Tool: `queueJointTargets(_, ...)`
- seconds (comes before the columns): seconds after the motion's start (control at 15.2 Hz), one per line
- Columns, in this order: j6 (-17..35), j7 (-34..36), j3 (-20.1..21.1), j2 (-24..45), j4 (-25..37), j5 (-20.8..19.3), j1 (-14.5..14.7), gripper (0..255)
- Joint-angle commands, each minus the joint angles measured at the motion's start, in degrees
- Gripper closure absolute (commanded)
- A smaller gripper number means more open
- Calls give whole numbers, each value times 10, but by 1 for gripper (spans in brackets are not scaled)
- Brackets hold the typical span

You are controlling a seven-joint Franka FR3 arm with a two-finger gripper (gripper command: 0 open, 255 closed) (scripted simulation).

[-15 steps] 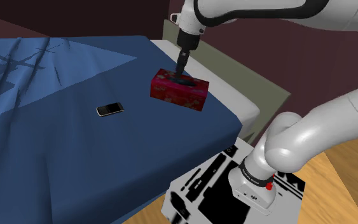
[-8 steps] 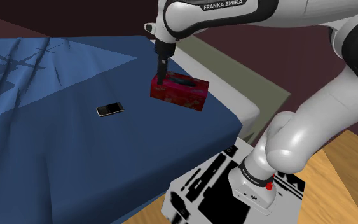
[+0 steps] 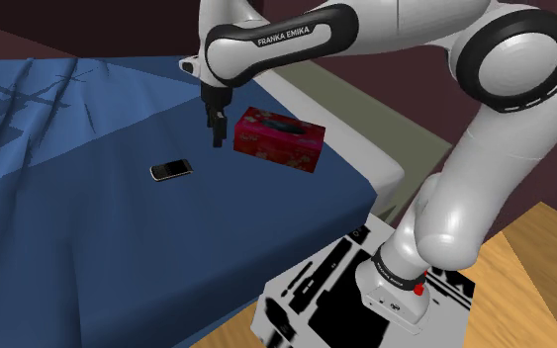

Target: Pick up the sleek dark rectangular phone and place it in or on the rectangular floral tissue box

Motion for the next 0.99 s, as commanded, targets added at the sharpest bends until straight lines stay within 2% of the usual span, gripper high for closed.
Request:
queueJointTargets(0.0,9,-26,7,38,29,-7,6,0)
queueJointTargets(0.53,32,-112,38,181,148,-46,40,0)
queueJointTargets(0.92,62,-110,37,201,138,-50,41,0)
